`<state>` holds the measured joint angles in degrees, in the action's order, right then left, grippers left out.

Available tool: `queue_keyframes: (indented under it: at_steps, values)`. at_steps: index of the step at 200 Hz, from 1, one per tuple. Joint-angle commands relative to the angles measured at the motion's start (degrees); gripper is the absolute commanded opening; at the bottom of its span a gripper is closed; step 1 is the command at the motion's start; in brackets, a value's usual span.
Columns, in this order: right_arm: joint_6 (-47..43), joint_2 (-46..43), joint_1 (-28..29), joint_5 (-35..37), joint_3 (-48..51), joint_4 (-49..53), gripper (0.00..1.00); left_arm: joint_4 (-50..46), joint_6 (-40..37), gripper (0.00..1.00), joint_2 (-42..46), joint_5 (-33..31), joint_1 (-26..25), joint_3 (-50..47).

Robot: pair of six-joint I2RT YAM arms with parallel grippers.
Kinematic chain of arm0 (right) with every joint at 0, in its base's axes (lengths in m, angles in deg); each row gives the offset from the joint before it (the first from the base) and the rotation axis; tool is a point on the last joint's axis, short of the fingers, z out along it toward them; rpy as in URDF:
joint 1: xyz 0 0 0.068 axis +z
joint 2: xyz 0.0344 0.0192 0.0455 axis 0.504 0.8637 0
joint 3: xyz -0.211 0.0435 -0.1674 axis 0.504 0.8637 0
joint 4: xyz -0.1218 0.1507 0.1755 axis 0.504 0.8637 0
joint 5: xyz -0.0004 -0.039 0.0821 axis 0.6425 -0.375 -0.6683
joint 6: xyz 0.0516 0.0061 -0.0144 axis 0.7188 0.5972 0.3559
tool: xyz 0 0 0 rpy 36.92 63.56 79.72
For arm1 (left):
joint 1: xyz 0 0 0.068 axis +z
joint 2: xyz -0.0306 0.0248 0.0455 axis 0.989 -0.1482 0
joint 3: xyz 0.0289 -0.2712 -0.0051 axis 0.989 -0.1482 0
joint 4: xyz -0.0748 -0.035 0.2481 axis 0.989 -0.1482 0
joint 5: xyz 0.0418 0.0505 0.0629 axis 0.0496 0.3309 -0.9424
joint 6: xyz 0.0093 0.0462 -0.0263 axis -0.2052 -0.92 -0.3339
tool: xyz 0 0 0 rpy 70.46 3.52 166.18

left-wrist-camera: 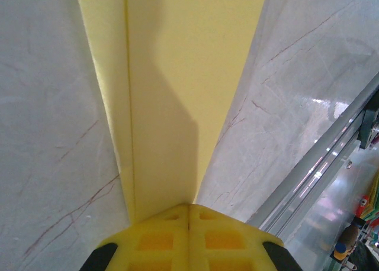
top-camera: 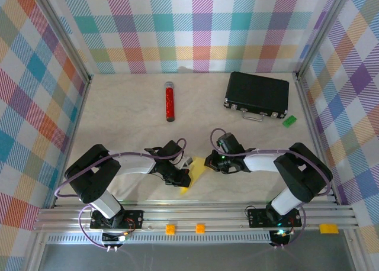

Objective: Fold a paper plane with a square sheet of paper (pick it up from the middle)

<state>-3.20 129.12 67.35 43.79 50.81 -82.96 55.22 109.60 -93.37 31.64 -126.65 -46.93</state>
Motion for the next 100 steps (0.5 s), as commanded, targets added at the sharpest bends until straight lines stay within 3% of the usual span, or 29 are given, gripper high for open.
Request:
queue_keyframes:
  at_steps: [1, 42, 100]
  values:
    - [-0.75, -0.59, -2.54, 3.68, 0.57, 4.13, 0.07, -6.96, -0.79, 0.0, -2.52, -4.37, 0.33, -2.77]
    - [-2.21, -1.23, -5.77, 2.58, 1.05, 4.38, 0.07, -6.85, -0.87, 0.0, -2.05, -4.39, 0.27, -3.04]
    - [-4.76, -12.32, -6.42, 3.23, -0.8, 10.78, 0.08, -7.52, -1.66, 0.0, -1.95, -4.47, 0.33, -2.1]
